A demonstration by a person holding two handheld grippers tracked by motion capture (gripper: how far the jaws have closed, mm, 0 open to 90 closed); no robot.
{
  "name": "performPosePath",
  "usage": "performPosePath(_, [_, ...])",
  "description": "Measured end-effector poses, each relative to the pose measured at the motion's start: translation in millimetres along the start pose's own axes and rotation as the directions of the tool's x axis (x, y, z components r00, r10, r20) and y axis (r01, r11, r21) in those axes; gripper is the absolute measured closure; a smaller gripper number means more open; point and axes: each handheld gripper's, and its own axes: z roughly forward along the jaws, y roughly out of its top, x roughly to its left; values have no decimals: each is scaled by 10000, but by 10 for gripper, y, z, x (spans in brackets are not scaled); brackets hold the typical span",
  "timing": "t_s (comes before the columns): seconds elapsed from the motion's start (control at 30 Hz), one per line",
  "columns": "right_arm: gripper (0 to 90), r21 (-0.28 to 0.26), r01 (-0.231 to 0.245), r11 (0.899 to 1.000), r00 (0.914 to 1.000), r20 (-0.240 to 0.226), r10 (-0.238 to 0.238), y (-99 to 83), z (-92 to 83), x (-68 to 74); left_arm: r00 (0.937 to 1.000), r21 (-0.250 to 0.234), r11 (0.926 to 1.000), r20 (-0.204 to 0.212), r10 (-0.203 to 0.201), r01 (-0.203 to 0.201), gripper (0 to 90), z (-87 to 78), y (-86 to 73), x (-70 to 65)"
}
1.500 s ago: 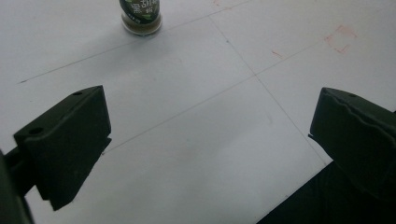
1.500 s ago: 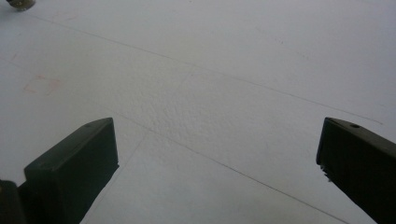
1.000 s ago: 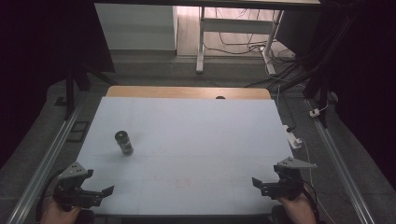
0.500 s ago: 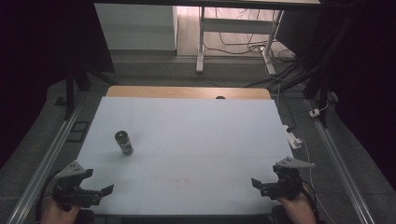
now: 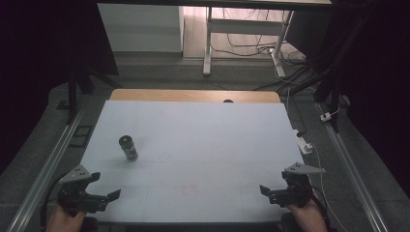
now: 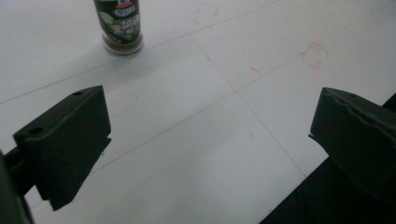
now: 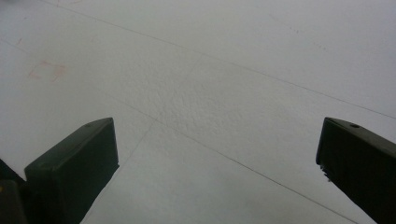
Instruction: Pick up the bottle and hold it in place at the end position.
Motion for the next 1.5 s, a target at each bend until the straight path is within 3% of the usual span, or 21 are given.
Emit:
performPosePath(0.47, [0,10,-78,10000,10000,-6,78,1,1,-7,9969,-197,9989,651,447,-435,0,101,79,33])
performPosePath(1.1, [0,41,-99,9999,10000,8,99,2,4,-8,9981,-355,9977,-239,571,-579,0,299,227,85])
performPosePath(1.5, [0,48,-85,10000,10000,19,85,3,8,-8,9944,-47,9985,-908,535,-541,1,457,387,215])
